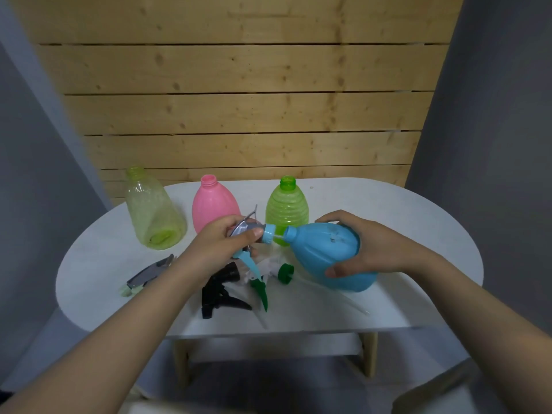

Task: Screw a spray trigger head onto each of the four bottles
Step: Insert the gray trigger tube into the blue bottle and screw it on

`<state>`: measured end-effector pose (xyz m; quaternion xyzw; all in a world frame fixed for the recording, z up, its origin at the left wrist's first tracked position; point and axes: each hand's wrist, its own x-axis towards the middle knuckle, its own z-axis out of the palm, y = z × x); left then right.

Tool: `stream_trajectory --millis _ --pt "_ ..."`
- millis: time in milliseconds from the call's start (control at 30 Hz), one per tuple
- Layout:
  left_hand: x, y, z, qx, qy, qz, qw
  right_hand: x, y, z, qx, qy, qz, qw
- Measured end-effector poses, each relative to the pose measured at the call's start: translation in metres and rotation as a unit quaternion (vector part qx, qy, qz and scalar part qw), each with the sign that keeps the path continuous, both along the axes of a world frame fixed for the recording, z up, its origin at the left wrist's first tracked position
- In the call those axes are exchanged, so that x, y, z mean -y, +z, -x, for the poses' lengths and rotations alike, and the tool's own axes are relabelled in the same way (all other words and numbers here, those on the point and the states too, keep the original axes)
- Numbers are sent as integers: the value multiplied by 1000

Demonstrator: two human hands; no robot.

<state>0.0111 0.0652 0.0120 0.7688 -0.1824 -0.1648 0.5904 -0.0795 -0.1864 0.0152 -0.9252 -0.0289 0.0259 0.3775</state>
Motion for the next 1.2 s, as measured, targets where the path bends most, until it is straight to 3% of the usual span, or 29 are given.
stream_trajectory --millis 433,633,733,833,933,1033,1200 --pt "13 -3 3 -10 -87 -55 995 -6 4 -5 -75 74 -48 993" --pt "10 -2 4 72 -172 -120 975 -8 4 -5 -124 111 -50 985" --pt "12 -2 5 59 -184 -119 974 -7 3 -6 -156 113 -80 978" --pt "15 -2 3 49 -171 -120 977 -7 3 -7 -159 103 -95 977" --pt "15 -3 1 20 -124 -109 986 -4 4 -10 -107 53 -107 987" --pt "14 -5 -5 -31 -54 -79 995 1 4 -9 -54 1 -184 981" --pt "4 -6 -16 -75 4 -46 996 5 0 -7 -49 -12 -290 956"
